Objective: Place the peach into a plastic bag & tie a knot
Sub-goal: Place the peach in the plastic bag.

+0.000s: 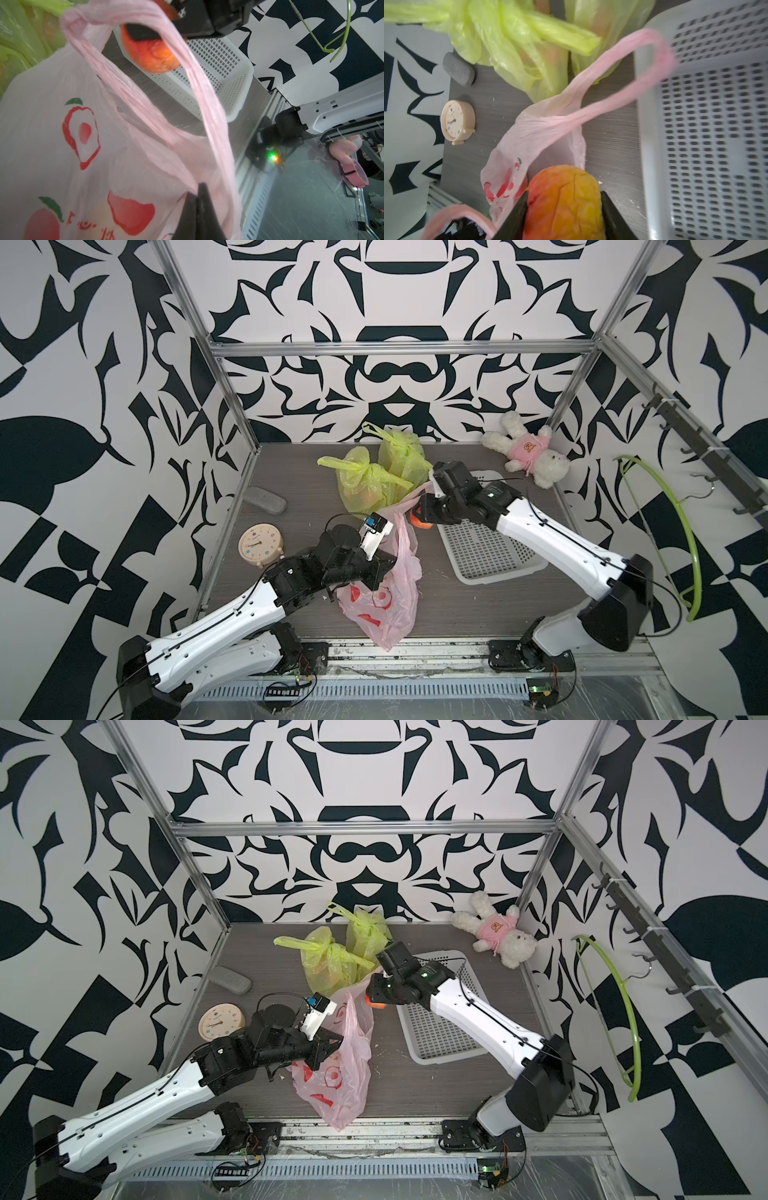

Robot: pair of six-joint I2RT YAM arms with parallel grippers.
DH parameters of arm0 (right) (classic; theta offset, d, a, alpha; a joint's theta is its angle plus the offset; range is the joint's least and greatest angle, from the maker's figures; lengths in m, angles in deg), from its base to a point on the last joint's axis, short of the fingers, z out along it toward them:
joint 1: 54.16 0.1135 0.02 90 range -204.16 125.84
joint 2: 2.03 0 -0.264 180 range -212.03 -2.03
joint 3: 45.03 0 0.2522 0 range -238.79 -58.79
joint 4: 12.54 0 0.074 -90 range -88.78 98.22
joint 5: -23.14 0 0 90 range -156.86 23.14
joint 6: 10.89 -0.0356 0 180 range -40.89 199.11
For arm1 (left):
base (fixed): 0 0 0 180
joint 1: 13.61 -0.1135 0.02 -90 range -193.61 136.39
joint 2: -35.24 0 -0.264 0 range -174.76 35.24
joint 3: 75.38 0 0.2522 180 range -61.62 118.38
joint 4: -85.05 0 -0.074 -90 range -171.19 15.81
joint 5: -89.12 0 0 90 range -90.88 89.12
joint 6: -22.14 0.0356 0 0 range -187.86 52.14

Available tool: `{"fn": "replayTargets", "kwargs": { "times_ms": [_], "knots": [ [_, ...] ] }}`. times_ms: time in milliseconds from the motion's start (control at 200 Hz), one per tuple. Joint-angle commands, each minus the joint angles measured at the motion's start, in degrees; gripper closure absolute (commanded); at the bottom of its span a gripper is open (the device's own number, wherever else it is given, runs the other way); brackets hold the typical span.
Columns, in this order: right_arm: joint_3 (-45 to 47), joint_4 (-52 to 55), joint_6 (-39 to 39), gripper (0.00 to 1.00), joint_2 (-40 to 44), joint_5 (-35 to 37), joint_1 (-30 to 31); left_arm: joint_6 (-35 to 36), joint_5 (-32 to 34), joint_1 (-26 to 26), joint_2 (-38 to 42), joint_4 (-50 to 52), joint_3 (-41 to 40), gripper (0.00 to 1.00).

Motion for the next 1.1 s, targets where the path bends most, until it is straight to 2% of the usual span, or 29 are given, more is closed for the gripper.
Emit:
{"fn": "replayTargets", "kwargs": {
  "times_ms": [0,155,305,525,760,935,1095],
  "knots": [
    [-2.78,-3.89,-2.63,0.64,-4.43,-4.95,1.38,-0.37,0.39,-0.07,-0.24,1.42,0.97,1.00],
    [-4.02,-3.75,-3.47,0.62,-8.97,-6.99,2.43,-0.37,0.87,-0.10,0.26,1.29,0.98,1.00],
    [-1.06,-6.86,-4.70,0.51,-8.19,-9.36,3.41,-0.37,1.42,-0.07,0.97,1.35,0.70,1.00],
    [3.25,-11.95,-7.60,0.50,-6.90,-16.67,3.50,-0.29,2.27,-0.07,1.73,2.24,0.57,1.00],
    [6.62,-13.26,-8.48,0.32,-5.64,-22.47,3.50,-0.76,3.97,-0.07,4.19,3.39,-0.13,1.00],
    [8.83,-15.24,-8.78,0.27,-2.44,-24.10,3.18,-1.42,4.49,-0.09,4.94,3.25,-0.90,1.00],
    [8.22,-12.05,-7.17,0.27,0.47,-22.93,1.04,-2.00,4.80,-0.08,5.63,2.73,-1.84,1.00]
  ]
}}
